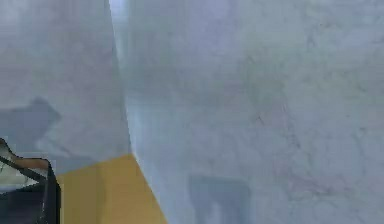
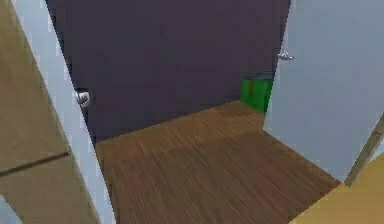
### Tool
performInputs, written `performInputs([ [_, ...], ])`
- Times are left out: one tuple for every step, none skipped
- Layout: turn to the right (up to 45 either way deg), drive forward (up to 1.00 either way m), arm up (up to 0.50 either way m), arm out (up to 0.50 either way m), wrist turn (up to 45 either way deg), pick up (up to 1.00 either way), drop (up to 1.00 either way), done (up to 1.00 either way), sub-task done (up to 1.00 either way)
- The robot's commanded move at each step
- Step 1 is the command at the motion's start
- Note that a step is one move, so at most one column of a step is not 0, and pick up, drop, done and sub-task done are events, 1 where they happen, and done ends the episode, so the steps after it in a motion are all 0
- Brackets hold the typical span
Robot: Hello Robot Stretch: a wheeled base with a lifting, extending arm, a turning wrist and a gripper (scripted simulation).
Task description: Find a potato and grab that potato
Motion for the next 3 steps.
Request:
performInputs([
  [-45.0, 0.00, 0.00, 0.00, 0.0, 0.00, 0.00, 0.00, 0.00],
  [-45.0, 0.00, 0.00, 0.00, 0.0, 0.00, 0.00, 0.00, 0.00],
  [-45.0, 0.00, 0.00, 0.00, 0.0, 0.00, 0.00, 0.00, 0.00],
])
